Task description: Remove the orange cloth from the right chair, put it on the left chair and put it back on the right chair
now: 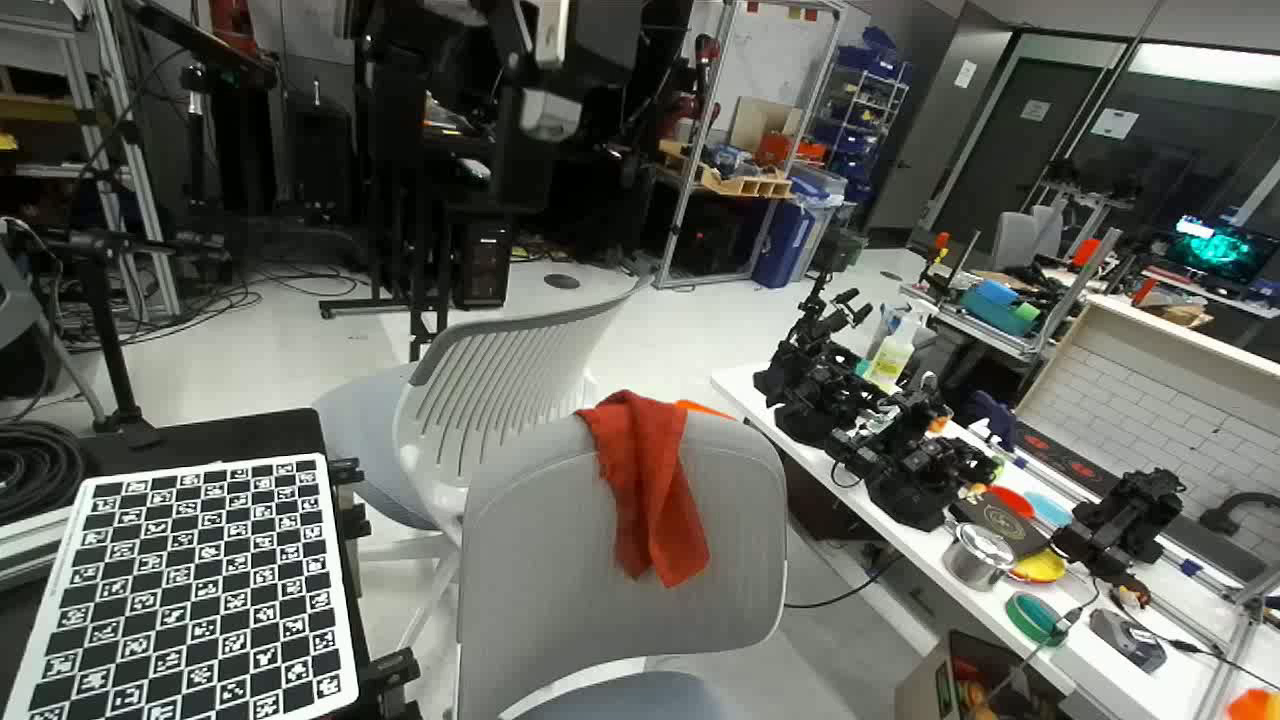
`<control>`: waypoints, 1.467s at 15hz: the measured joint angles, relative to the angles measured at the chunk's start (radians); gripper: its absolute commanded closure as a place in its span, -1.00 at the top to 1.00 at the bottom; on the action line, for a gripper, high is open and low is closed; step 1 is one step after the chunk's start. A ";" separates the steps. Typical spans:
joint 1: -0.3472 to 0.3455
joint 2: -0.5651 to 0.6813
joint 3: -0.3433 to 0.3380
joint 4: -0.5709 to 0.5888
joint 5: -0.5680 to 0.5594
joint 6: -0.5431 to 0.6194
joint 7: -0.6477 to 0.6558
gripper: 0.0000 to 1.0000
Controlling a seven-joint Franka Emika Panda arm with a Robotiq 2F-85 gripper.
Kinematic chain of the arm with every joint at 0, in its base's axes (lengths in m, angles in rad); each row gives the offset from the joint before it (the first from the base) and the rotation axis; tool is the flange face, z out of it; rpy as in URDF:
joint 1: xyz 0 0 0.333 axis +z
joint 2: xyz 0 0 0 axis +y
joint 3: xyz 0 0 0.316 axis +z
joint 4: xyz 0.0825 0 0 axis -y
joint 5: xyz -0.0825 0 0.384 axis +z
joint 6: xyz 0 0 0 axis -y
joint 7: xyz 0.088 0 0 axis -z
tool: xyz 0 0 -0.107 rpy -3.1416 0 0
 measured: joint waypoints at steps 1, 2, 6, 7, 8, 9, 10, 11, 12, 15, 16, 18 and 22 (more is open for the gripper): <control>0.000 0.000 0.000 0.000 0.000 0.000 0.000 1.00; 0.000 0.000 0.000 0.001 0.000 0.000 0.000 1.00; 0.000 0.000 0.000 0.001 0.000 0.000 0.000 1.00; 0.000 0.000 0.000 0.001 0.000 0.000 0.000 1.00; 0.000 0.000 0.000 0.001 0.000 0.000 0.000 1.00; 0.000 0.000 0.000 0.001 0.000 0.000 0.000 1.00; 0.000 0.000 0.000 0.001 0.000 0.000 0.000 1.00; 0.000 0.000 0.000 0.001 0.000 0.000 0.000 1.00; 0.000 0.000 0.000 0.001 0.000 0.000 0.000 1.00; 0.000 0.000 0.000 0.001 0.000 0.000 0.000 1.00; 0.000 0.000 0.000 0.001 0.000 0.000 0.000 1.00; 0.001 0.000 0.000 -0.001 0.000 0.000 0.000 1.00; 0.033 0.025 0.001 0.000 0.035 0.020 -0.008 1.00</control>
